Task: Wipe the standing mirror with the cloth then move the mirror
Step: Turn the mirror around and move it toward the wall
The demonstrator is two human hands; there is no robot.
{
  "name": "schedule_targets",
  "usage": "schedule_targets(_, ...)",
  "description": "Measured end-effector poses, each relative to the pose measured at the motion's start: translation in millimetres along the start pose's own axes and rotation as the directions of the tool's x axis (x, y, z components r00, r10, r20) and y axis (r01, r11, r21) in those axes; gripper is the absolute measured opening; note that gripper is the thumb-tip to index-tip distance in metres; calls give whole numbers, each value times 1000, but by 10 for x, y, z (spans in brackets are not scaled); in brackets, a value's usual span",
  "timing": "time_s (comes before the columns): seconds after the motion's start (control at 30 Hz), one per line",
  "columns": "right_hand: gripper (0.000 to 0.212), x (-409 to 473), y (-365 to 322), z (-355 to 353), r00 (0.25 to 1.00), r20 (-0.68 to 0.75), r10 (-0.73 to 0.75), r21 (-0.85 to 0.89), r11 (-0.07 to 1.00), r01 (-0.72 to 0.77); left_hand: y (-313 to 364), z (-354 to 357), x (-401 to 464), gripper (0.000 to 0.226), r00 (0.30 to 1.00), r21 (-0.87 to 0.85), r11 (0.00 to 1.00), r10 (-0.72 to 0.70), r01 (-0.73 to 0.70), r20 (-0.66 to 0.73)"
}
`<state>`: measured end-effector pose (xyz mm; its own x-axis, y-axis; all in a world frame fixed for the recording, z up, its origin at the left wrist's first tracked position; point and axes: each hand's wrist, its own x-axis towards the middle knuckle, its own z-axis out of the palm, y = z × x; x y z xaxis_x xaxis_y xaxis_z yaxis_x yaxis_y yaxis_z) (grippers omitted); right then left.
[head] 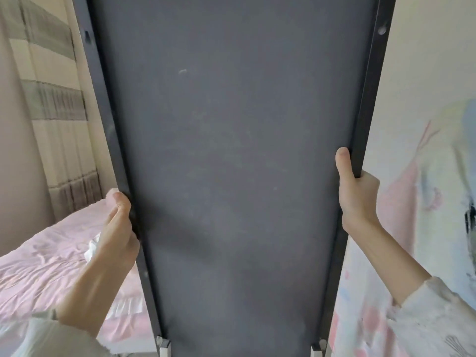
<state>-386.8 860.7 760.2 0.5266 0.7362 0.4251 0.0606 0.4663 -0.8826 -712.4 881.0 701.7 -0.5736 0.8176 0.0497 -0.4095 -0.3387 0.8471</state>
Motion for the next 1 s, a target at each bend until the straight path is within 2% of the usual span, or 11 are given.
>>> schedule_targets(0.13, 60, 719, 412, 252, 996, -70, -46, -49, 998, 42, -402, 716, 682, 35, 999, 5, 1000, -30, 30, -36)
schedule_targets(0.2, 60, 1064, 632, 366, 992, -111, -67, -68, 996, 60, -620, 1041, 1058, 41, 999, 75, 997, -15, 18, -31)
schedule_targets(0.3, 58, 1617, 941, 545, 980, -175, -92, -105, 992, 75, -980, 1583, 1630, 42, 994, 117, 991, -80, 71, 73)
schedule_targets(0.37, 58, 1964, 1115, 631, 969, -224, -100, -131, 989, 71, -1219, 1860, 1924, 29, 992, 36, 999, -36, 32, 121)
schedule_targets(0.43, 57, 2356, 1333, 723, 962, -250, -112, -155, 985, 74, -1455, 2181, 2146, 37, 981, 19, 998, -56, 54, 183)
schedule_targets(0.5, 57, 2703, 1530, 813, 960, -255, -116, -158, 984, 77, -1651, 2431, 2405, 28, 967, 24, 999, -45, 40, 250)
schedule_targets(0.7, 58, 3827, 2235, 1014, 960, -248, -128, -128, 987, 99, -2408, 3266, 3252, 33, 951, 28, 999, -51, 44, 306)
schedule_targets(0.83, 58, 4667, 2725, 1187, 966, -232, -116, -121, 989, 90, -2868, 3841, 3785, 47, 953, 17, 999, -43, 40, 301)
schedule_targets(1.0, 58, 5597, 3200, 1500, 966, -231, -115, -116, 989, 90, -3269, 4520, 4488, 31, 956, 25, 998, -55, 50, 288)
